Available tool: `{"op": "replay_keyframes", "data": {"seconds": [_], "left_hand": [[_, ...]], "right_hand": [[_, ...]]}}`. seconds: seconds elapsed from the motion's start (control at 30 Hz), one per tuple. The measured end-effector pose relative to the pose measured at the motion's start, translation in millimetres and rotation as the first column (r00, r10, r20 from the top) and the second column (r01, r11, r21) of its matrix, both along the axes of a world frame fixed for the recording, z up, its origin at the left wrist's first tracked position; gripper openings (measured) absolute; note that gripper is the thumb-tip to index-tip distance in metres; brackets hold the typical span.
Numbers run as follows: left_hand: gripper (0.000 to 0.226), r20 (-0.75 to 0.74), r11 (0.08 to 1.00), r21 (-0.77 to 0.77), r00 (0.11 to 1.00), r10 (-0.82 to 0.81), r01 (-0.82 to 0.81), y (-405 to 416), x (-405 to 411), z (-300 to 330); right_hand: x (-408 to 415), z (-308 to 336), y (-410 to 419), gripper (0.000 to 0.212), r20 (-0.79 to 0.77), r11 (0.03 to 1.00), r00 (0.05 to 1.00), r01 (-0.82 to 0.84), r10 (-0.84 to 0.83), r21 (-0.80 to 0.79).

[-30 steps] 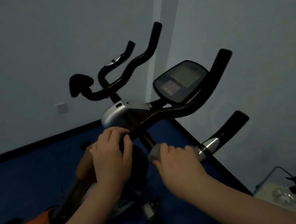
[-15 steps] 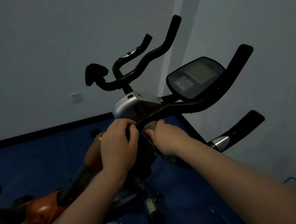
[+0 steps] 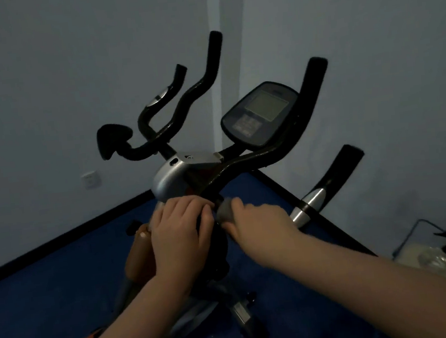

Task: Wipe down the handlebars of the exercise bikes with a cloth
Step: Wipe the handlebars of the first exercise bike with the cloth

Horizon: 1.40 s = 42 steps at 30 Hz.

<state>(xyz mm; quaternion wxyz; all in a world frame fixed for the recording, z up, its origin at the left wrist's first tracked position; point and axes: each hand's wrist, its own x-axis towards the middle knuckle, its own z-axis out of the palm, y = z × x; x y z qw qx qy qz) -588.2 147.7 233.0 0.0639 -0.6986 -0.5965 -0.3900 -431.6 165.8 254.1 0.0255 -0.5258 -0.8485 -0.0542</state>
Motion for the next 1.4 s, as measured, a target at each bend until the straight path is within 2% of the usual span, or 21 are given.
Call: {"op": "replay_keyframes", "data": {"seconds": [0.07,0.13,0.17,0.2,0.27,0.33,0.4,0.5,0.6,0.67,0.73,0.8,0.87,0.9,0.97,1.0,1.03,1.07,1.17,1.3,1.4], "left_hand": [[0.025,-0.041,0.999,0.017,0.998,-0.05,0.051,2.7,0.3,0.0],[0.022,-0.143,0.985,0.043,0.977,-0.157,0.165,7.5,3.7,5.3],[0.021,-0.179,0.969,0.037,0.956,-0.232,0.242,11.2,7.9,9.8],[0.02,-0.183,0.952,0.01,0.937,-0.298,0.305,15.0,13.3,14.8],[0.02,-0.085,0.94,-0.096,0.938,-0.335,0.327,20.3,25.1,25.7],[0.021,0.033,0.947,-0.201,0.968,-0.25,0.251,24.0,33.5,32.9],[0.022,0.007,0.949,-0.255,0.982,-0.191,0.186,25.4,36.7,32.8],[0.022,-0.062,0.942,-0.28,0.975,-0.212,0.187,24.9,34.5,29.8],[0.02,-0.095,0.934,-0.297,0.967,-0.237,0.2,24.4,30.8,28.8],[0.017,-0.091,0.931,-0.301,0.966,-0.241,0.204,23.7,30.0,28.2],[0.015,-0.075,0.93,-0.302,0.968,-0.241,0.209,23.3,29.8,28.1],[0.016,-0.069,0.93,-0.301,0.968,-0.242,0.211,23.2,30.1,28.0],[0.017,-0.07,0.927,-0.308,0.967,-0.245,0.213,22.7,30.2,28.4],[0.018,-0.07,0.926,-0.312,0.967,-0.246,0.213,22.7,30.3,28.8],[0.02,-0.066,0.926,-0.316,0.969,-0.237,0.205,22.8,30.6,29.3],[0.02,-0.066,0.926,-0.319,0.97,-0.232,0.2,22.7,30.9,29.4],[0.021,-0.066,0.927,-0.319,0.971,-0.23,0.198,22.4,31.3,29.3],[0.021,-0.063,0.929,-0.315,0.972,-0.228,0.197,22.2,31.8,29.3],[0.021,-0.055,0.933,-0.303,0.974,-0.222,0.196,22.2,31.7,29.4],[0.023,-0.048,0.94,-0.278,0.975,-0.218,0.196,23.0,32.5,29.3],[0.022,-0.052,0.946,-0.26,0.976,-0.212,0.192,22.7,33.0,30.1]], "right_hand": [[24.7,0.7,-17.4,0.059,0.068,0.974,0.979,-0.199,0.192,0.112],[59.5,17.2,-8.5,0.052,0.109,0.916,0.919,-0.389,0.378,0.103],[79.8,27.8,-0.7,0.046,0.089,0.902,0.911,-0.411,0.402,0.129],[100.3,37.4,7.3,0.041,0.056,0.898,0.92,-0.391,0.388,0.202],[124.0,43.7,11.8,0.038,-0.047,0.907,0.954,-0.265,0.296,0.328],[111.3,27.9,0.7,0.042,-0.208,0.921,0.963,-0.08,0.17,0.381],[85.5,0.6,-12.6,0.043,-0.333,0.908,0.938,0.053,0.098,0.416],[86.5,-11.1,-14.3,0.043,-0.208,0.851,0.96,-0.053,0.187,0.522],[122.0,20.6,4.0,0.043,-0.009,0.82,0.968,-0.206,0.249,0.534],[141.4,46.7,21.4,0.042,0.197,0.792,0.961,-0.271,0.193,0.548],[152.0,66.7,34.1,0.041,0.268,0.779,0.958,-0.246,0.105,0.576],[153.7,72.7,38.9,0.039,0.131,0.793,0.991,-0.101,0.026,0.601],[144.0,63.1,34.9,0.036,-0.163,0.802,0.983,0.16,-0.079,0.575],[135.8,54.8,32.3,0.033,-0.35,0.789,0.927,0.313,-0.134,0.529],[113.2,41.1,28.3,0.027,-0.695,0.715,0.684,0.599,-0.222,0.361],[101.2,37.1,27.6,0.027,-0.805,0.664,0.541,0.698,-0.243,0.268],[91.2,35.0,27.8,0.029,-0.864,0.62,0.437,0.758,-0.251,0.204],[83.3,33.8,27.8,0.032,-0.886,0.589,0.384,0.79,-0.259,0.17],[72.7,30.2,23.8,0.043,-0.898,0.556,0.336,0.821,-0.284,0.132],[58.8,19.5,11.4,0.048,-0.951,0.536,0.149,0.844,-0.27,-0.02],[46.6,7.4,1.1,0.052,-0.955,0.556,0.146,0.831,-0.258,-0.023]]}}
